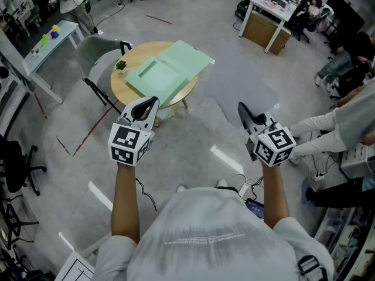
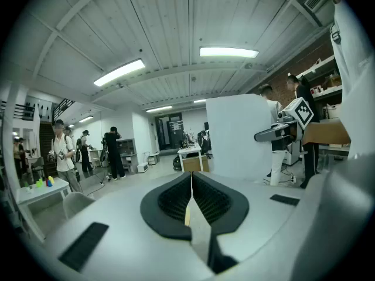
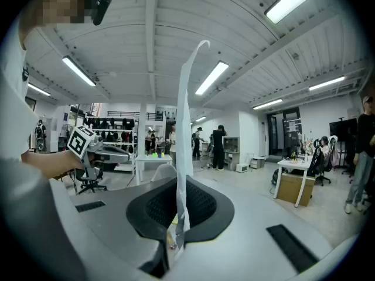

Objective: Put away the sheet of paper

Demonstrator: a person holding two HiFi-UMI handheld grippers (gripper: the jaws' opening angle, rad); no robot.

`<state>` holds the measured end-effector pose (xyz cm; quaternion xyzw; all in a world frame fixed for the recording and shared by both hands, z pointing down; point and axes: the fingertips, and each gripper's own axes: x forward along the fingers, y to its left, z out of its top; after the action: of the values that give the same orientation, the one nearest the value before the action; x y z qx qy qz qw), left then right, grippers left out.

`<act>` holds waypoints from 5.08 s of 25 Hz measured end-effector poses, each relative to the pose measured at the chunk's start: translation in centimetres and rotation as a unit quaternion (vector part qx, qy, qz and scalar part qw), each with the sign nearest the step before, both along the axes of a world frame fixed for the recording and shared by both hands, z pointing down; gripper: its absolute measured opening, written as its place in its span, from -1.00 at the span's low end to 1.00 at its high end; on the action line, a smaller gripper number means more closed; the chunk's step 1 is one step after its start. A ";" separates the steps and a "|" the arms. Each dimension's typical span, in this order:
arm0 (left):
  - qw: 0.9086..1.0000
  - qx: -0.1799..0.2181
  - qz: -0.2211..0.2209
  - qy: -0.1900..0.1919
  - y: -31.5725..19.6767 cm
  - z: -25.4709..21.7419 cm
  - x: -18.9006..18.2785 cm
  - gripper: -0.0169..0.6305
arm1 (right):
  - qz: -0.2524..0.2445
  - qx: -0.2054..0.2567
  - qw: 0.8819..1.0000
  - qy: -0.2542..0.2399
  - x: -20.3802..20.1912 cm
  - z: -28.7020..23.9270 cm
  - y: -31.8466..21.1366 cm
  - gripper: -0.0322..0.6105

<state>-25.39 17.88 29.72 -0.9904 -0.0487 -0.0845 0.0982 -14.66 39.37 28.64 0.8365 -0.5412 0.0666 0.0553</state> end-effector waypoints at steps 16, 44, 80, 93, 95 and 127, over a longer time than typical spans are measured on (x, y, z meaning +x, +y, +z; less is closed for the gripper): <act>1.000 -0.004 0.001 -0.016 -1.1 1.1 1.1 -0.87 | 0.015 0.021 0.999 -0.035 2.4 1.6 -0.2 -0.81; 0.990 -0.020 -0.109 -0.088 -0.6 2.9 25.4 -0.87 | -0.110 0.038 0.986 -0.118 32.7 4.9 -5.2 -0.81; 0.906 -0.254 -0.320 -0.111 -22.8 20.4 23.7 -0.87 | -0.277 -0.097 0.810 -0.508 36.5 16.5 -30.5 -0.81; 0.853 -0.317 -0.385 -0.154 -26.4 26.9 19.1 -0.87 | -0.288 -0.218 0.780 -0.511 38.4 24.0 -36.8 -0.81; 0.842 -0.322 -0.406 -0.152 -26.9 27.2 18.9 -0.87 | -0.305 -0.234 0.772 -0.507 38.9 24.3 -37.9 -0.81; 0.751 -0.372 -0.508 -0.199 -22.5 35.0 16.6 -0.31 | -0.460 -0.350 0.603 -0.551 38.0 31.0 -39.2 -0.81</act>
<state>-8.84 -4.59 64.70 -0.7885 0.4154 -0.2920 -0.3470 23.34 0.12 59.63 0.1993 -0.7177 0.6647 0.0583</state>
